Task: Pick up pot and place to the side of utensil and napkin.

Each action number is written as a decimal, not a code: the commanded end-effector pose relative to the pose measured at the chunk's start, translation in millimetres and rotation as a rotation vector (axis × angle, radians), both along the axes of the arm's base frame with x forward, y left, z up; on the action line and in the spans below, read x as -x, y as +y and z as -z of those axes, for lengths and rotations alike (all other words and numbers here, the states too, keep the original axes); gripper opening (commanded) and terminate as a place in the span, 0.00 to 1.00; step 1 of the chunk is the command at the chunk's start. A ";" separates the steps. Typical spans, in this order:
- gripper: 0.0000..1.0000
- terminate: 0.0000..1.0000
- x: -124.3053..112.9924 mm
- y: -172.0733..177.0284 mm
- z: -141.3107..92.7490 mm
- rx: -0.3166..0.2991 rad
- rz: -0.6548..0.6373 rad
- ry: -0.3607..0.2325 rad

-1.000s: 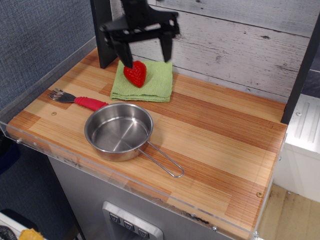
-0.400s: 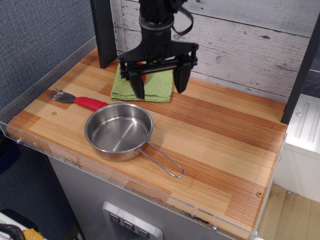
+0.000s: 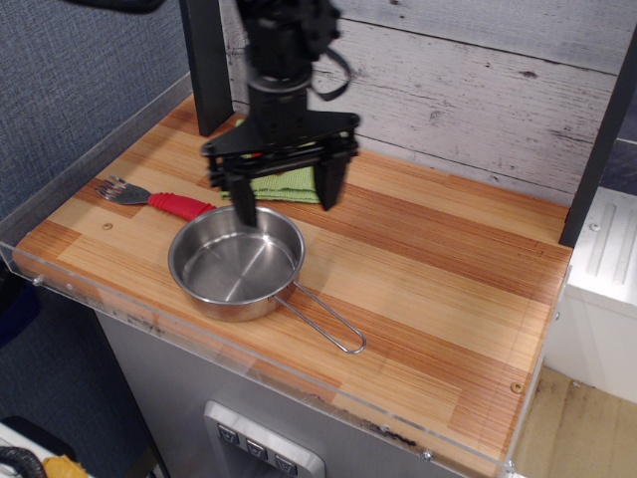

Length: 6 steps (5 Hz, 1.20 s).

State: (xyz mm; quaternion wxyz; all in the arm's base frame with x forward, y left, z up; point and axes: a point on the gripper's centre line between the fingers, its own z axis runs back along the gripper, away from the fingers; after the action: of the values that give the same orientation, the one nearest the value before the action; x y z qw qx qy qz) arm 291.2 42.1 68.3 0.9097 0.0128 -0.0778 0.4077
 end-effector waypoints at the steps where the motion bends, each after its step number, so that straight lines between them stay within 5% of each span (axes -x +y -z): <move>1: 1.00 0.00 -11.7 20.1 2.2 -0.017 -0.043 -0.041; 4: 1.00 0.00 -34.8 4.6 18.7 -0.024 -0.059 -0.024; 6: 1.00 0.00 -29.0 14.5 37.9 -0.015 -0.068 -0.022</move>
State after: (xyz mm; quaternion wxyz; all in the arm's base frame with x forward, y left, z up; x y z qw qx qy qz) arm 312.3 55.9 18.6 0.8960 0.0206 -0.0725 0.4376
